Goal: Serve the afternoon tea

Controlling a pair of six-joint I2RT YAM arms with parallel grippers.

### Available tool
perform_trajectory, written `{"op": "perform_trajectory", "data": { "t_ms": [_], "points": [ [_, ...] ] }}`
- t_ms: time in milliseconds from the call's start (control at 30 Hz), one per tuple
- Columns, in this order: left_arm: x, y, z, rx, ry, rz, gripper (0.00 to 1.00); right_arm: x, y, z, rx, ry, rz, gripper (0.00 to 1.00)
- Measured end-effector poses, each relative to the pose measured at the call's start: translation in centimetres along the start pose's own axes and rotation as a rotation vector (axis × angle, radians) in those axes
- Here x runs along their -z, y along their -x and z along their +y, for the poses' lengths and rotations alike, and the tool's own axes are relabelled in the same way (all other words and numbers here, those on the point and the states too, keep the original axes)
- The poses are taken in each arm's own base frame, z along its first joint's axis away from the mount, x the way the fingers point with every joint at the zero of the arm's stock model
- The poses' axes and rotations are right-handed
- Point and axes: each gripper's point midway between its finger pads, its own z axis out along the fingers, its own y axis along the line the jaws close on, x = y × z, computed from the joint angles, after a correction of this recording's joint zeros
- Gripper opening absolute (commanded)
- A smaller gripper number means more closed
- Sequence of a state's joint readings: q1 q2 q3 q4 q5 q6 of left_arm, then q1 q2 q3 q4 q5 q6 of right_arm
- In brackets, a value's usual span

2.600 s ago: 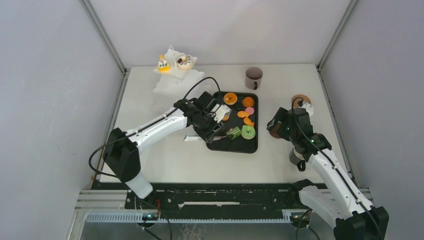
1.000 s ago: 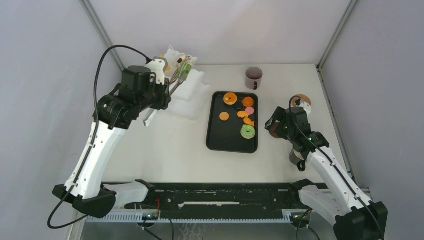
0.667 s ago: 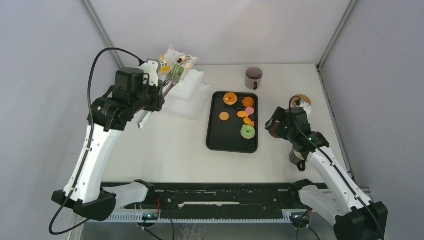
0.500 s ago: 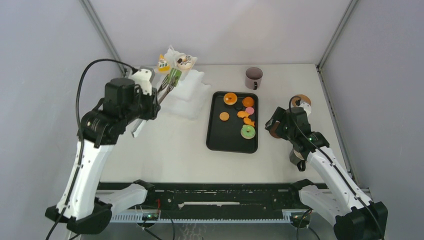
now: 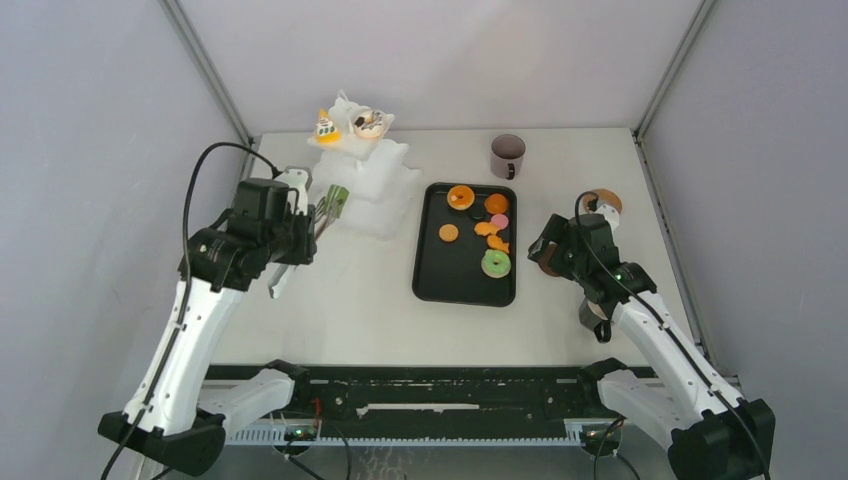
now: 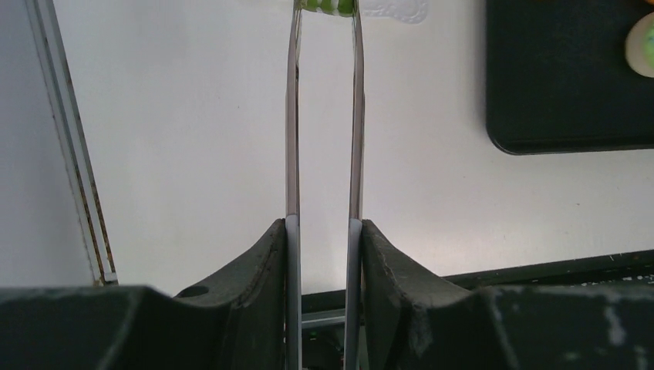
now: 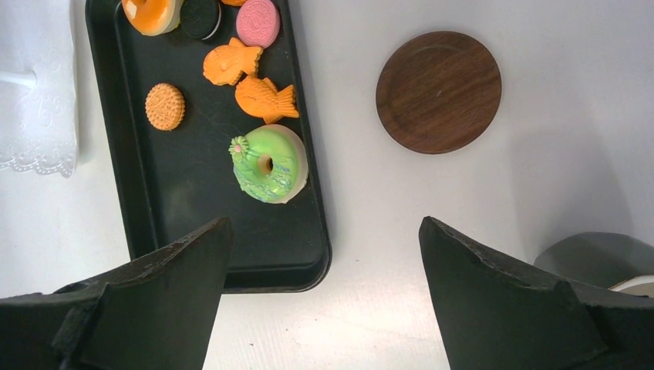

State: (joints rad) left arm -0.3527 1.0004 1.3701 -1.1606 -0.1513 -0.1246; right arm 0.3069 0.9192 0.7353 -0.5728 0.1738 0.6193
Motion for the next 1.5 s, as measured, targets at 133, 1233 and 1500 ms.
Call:
{"op": "perform_trajectory", "data": {
  "t_ms": [133,1233,1500],
  "points": [
    [-1.6,-0.5,0.9,0.033,0.039,0.039,0.15,0.0,0.0,0.0,0.001,0.000,0.001,0.98],
    [-9.7,6.1,2.9,0.128,0.086,-0.007,0.14,0.2,0.1,-0.2,0.001,-0.007,-0.009,0.98],
    [-9.3,6.4,2.9,0.124,0.087,-0.008,0.15,0.3,0.2,-0.2,0.000,-0.005,-0.011,0.98]
  ]
}}
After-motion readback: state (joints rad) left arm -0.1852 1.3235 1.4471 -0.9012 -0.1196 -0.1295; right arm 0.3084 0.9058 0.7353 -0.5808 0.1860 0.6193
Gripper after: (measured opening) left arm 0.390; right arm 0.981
